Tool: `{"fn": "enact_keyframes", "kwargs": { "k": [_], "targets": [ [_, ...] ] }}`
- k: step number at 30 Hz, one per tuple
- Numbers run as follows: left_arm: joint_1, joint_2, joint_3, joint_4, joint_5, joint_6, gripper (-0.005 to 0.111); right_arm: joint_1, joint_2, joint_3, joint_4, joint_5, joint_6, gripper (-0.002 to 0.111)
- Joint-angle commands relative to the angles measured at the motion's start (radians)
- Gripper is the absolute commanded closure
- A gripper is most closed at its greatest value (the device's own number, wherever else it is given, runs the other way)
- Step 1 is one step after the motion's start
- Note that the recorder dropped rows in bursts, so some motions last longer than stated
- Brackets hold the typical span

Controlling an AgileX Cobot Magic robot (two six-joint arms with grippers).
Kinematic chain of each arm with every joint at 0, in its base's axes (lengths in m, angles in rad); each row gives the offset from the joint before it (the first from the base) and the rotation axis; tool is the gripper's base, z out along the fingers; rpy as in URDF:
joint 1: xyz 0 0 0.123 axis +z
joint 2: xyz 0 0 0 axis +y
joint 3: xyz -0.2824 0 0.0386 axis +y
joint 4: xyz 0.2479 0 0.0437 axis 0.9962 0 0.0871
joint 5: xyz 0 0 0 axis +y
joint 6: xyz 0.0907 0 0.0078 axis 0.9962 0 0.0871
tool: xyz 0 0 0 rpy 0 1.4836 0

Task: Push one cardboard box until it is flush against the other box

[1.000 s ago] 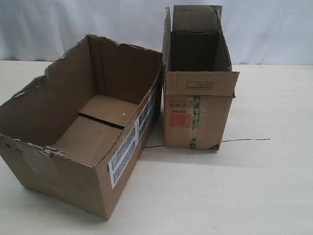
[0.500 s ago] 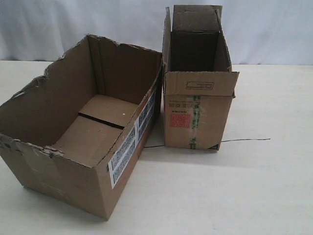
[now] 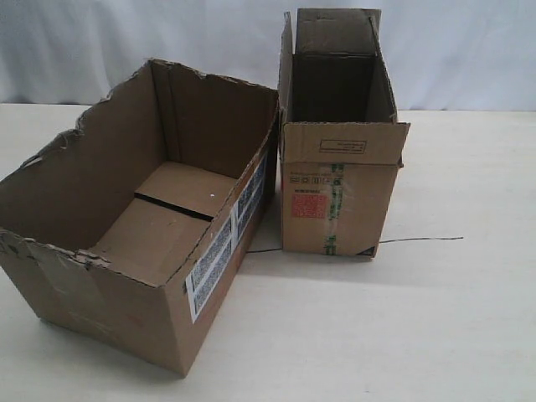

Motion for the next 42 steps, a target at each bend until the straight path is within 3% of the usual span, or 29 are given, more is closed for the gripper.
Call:
{"fn": "enact_keyframes", "kwargs": {
  "k": [1, 4, 8, 11, 18, 33, 42],
  "targets": [
    [-0.062, -0.03, 0.103, -0.059, 0.022, 0.03, 0.107, 0.005, -0.003, 0.005, 0.002, 0.0, 0.0, 0.103],
    [-0.106, -0.069, 0.166, -0.075, 0.022, 0.02, 0.107, 0.005, -0.003, 0.005, 0.002, 0.0, 0.0, 0.103],
    [-0.147, -0.122, 0.236, -0.211, 0.015, 0.053, 0.107, 0.005, -0.003, 0.005, 0.002, 0.0, 0.0, 0.103],
    [-0.177, -0.134, 0.29, -0.326, -0.048, 0.09, 0.107, 0.005, -0.003, 0.005, 0.002, 0.0, 0.0, 0.103],
    [-0.237, -0.13, 0.405, -0.354, -0.252, 0.101, 0.107, 0.005, -0.003, 0.005, 0.002, 0.0, 0.0, 0.103],
    [-0.244, 0.116, 0.408, -0.416, -0.357, 0.144, 0.107, 0.005, -0.003, 0.005, 0.002, 0.0, 0.0, 0.103],
    [-0.244, 0.174, 0.408, -0.578, -0.464, 0.269, 0.107, 0.005, -0.003, 0.005, 0.002, 0.0, 0.0, 0.103]
  ]
}}
